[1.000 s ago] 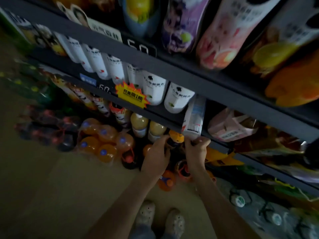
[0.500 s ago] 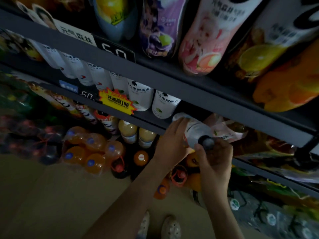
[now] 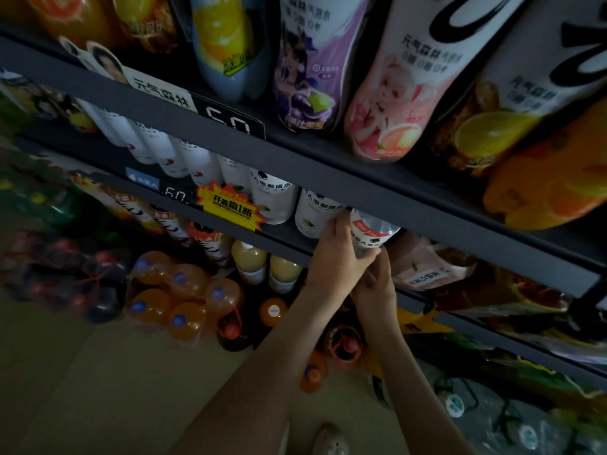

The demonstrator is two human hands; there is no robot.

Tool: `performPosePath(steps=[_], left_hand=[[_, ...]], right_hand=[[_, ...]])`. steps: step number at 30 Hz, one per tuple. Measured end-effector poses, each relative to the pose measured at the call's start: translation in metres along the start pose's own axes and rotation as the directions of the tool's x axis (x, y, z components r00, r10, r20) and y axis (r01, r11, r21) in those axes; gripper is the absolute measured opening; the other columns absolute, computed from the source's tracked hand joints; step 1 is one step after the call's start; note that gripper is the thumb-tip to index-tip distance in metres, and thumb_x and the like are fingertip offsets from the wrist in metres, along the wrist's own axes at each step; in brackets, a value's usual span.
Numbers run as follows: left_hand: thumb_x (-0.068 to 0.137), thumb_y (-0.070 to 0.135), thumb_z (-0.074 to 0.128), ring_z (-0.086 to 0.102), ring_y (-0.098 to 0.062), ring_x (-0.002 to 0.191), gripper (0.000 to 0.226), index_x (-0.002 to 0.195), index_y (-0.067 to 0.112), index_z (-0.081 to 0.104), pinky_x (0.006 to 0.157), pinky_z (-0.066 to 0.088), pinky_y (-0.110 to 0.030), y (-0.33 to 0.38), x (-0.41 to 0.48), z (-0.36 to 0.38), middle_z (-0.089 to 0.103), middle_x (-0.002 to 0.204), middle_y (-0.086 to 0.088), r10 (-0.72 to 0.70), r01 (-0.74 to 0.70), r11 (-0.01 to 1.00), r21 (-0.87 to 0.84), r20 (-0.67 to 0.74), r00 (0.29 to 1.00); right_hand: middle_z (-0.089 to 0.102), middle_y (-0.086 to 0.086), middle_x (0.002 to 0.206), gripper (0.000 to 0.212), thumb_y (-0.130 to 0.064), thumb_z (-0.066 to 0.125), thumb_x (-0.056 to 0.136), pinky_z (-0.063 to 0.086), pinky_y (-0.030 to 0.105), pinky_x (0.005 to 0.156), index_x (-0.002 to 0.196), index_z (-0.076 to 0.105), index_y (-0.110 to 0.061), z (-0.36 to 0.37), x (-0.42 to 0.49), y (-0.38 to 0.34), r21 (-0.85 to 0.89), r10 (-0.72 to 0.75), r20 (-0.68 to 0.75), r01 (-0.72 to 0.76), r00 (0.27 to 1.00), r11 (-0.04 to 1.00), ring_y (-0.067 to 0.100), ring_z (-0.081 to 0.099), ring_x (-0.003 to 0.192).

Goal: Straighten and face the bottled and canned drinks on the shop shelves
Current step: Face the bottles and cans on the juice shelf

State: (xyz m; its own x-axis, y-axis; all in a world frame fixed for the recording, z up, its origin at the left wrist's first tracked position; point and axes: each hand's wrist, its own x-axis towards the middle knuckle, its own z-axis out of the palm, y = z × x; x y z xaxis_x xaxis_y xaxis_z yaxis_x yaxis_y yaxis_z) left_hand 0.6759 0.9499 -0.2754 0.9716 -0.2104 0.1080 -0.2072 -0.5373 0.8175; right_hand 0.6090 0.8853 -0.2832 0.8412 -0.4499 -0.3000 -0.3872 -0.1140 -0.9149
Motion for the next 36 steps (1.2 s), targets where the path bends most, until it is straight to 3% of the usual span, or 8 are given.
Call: performPosePath(steps=[7,10,14,18,23,26,30,36], left_hand=[[0.083,0.014,0.070,0.045,-0.027,0.124,0.064,0.137,0.001,0.038,0.100,0.040,-0.029,-0.006,-0.013,0.003,0.046,0.132,-0.017,-0.137,0.144,0.985,-0.092,0.079,0.987],[0.088,0.012,0.062,0.051,-0.028,0.116,0.043,0.128,0.003,0.047,0.093,0.044,-0.033,-0.006,-0.032,-0.016,0.054,0.122,-0.016,-0.223,0.238,0.968,-0.086,0.149,0.963],[0.093,0.012,0.053,0.056,-0.023,0.111,0.028,0.121,0.009,0.055,0.085,0.041,-0.023,0.028,-0.055,-0.073,0.061,0.118,-0.010,-0.331,0.365,0.926,-0.096,0.257,0.908],[0.095,0.014,0.052,0.059,-0.020,0.108,0.018,0.113,0.013,0.057,0.083,0.041,-0.018,0.090,-0.064,-0.156,0.064,0.112,-0.007,-0.395,0.421,0.898,-0.131,0.184,0.900],[0.097,0.018,0.048,0.058,-0.012,0.097,0.011,0.102,0.025,0.055,0.079,0.043,-0.010,0.168,-0.068,-0.266,0.061,0.098,0.006,-0.340,0.325,0.919,-0.222,-0.032,0.940],[0.098,0.019,0.046,0.057,-0.006,0.088,0.013,0.097,0.030,0.053,0.077,0.044,-0.011,0.214,-0.063,-0.331,0.057,0.090,0.016,-0.264,0.209,0.939,-0.272,-0.184,0.947],[0.100,0.019,0.044,0.057,-0.001,0.083,0.019,0.089,0.033,0.052,0.075,0.049,-0.015,0.251,-0.034,-0.407,0.057,0.090,0.014,-0.157,0.098,0.967,-0.236,-0.248,0.956],[0.097,0.024,0.049,0.059,-0.009,0.081,0.007,0.101,0.026,0.054,0.070,0.048,-0.023,0.240,0.016,-0.496,0.060,0.091,0.007,-0.040,-0.043,0.978,-0.205,-0.384,0.923]], right_hand=[[0.058,0.000,0.124,0.045,-0.003,0.053,0.091,0.054,0.037,0.088,0.131,0.044,-0.023,0.003,0.004,-0.008,-0.047,0.003,-0.073,-0.006,0.997,0.999,0.013,0.058,0.110],[0.057,0.000,0.120,0.035,-0.007,0.056,0.091,0.050,0.029,0.086,0.121,0.050,-0.023,-0.001,-0.020,-0.018,-0.088,0.026,-0.103,-0.036,0.994,0.995,0.012,0.055,0.107],[0.055,-0.001,0.103,0.019,-0.009,0.053,0.094,0.042,0.024,0.075,0.108,0.051,-0.023,-0.002,-0.066,-0.060,-0.074,0.035,-0.068,-0.040,0.997,0.996,0.013,0.053,0.092],[0.062,-0.002,0.094,0.015,-0.010,0.054,0.094,0.048,0.025,0.077,0.094,0.055,-0.025,0.010,-0.109,-0.141,0.020,-0.041,-0.011,0.041,0.999,0.999,0.016,0.060,0.090],[0.061,-0.009,0.067,0.044,0.011,0.049,0.090,0.040,0.002,0.060,0.068,0.065,-0.022,0.034,-0.149,-0.261,0.141,-0.241,0.060,0.231,0.969,0.963,-0.006,0.061,0.065],[0.062,-0.008,0.078,0.025,-0.006,0.048,0.096,0.043,0.003,0.057,0.086,0.061,-0.024,0.043,-0.178,-0.334,0.189,-0.379,0.227,0.341,0.897,0.921,-0.012,0.057,0.064],[0.063,-0.003,0.091,0.025,-0.001,0.052,0.093,0.050,0.013,0.069,0.091,0.056,-0.026,0.060,-0.187,-0.414,0.238,-0.578,0.099,0.545,0.810,0.804,0.006,0.062,0.079],[0.057,-0.012,0.101,0.017,-0.013,0.057,0.092,0.043,0.024,0.080,0.105,0.054,-0.025,0.106,-0.172,-0.489,0.168,-0.672,0.044,0.658,0.739,0.734,0.002,0.055,0.093]])
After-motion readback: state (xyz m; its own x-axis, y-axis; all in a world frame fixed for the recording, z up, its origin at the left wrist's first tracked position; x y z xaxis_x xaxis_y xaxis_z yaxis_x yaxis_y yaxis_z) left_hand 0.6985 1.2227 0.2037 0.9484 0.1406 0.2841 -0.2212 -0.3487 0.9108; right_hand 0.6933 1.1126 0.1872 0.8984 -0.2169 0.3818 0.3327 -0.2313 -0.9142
